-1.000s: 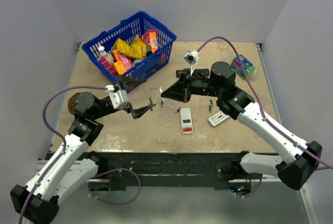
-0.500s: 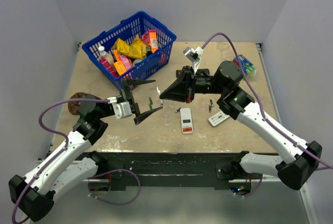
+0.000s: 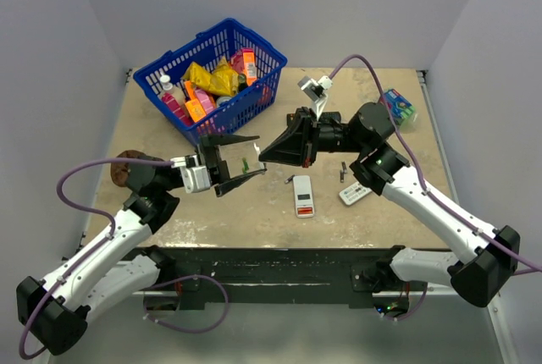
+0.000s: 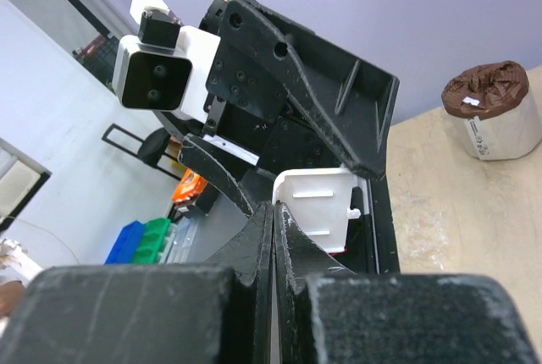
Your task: Load the batteries into the remote control
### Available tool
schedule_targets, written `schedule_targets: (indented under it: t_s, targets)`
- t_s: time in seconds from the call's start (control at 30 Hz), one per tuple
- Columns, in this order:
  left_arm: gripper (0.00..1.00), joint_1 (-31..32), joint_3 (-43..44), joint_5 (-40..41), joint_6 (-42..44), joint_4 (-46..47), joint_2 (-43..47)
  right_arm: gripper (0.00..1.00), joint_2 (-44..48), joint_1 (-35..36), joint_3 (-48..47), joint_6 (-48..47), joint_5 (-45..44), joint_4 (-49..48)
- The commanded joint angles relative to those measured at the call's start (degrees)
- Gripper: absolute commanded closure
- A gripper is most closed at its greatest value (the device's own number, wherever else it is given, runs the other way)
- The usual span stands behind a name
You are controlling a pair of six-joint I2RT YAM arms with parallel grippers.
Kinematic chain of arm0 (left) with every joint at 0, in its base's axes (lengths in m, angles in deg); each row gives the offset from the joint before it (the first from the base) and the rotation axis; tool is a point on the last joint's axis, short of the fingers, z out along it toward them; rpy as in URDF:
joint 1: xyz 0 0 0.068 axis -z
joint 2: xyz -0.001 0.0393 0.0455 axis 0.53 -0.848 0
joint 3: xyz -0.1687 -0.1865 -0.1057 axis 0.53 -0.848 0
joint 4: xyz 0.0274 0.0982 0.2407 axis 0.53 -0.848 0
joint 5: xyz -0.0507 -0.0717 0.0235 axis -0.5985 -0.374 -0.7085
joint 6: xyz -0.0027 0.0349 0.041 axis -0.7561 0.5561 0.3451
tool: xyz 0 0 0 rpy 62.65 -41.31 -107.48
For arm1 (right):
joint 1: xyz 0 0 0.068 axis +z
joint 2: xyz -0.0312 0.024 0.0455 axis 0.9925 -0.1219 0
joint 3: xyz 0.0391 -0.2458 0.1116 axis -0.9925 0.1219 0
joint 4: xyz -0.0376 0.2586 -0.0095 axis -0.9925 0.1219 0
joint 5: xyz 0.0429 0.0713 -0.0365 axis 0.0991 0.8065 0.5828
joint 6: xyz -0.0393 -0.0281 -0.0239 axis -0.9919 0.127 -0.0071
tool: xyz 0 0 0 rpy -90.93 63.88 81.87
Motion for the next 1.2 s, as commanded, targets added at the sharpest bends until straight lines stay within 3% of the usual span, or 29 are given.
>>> schedule_targets:
  t_s: [0.0,0.27,0.4,0.43,0.53,0.73,1.0,1.17]
  targets:
    - [0.34,0.6,0.1,-0.8,-0.3,4.9,-0.2,1.0,0.2,-0.2,0.7,2.6,1.8,-5.4]
    - [0.46,0.9,0.2,-0.5,0.3,2.9,0.3,1.0,0.9,-0.3,1.1,2.3,0.1,-4.2]
    - [0.55,0.9,1.7,1.2,2.9,-4.7,0.5,0.86,1.8,-0.2,-1.0,-2.6,-3.8,4.2]
    - [0.57,1.0,2.1,1.9,4.9,-6.6,0.3,0.76,2.2,-0.3,-1.7,-4.0,-5.8,9.0]
    - [0.6,0.9,4.9,4.6,8.8,-15.7,0.0,0.61,2.5,-0.2,-5.6,-9.7,-12.0,19.7]
    - [0.66,0.9,12.3,9.8,14.7,-33.0,-2.2,0.45,1.9,-0.2,-12.8,-16.6,-22.2,34.5]
    - [0.67,0.9,19.2,11.8,17.9,-46.6,-6.3,0.44,-2.4,3.0,-19.1,-18.5,-32.4,44.9]
    - [0.67,1.0,21.8,12.2,19.3,-50.1,-8.2,0.45,-5.5,6.3,-21.3,-18.7,-36.9,47.5]
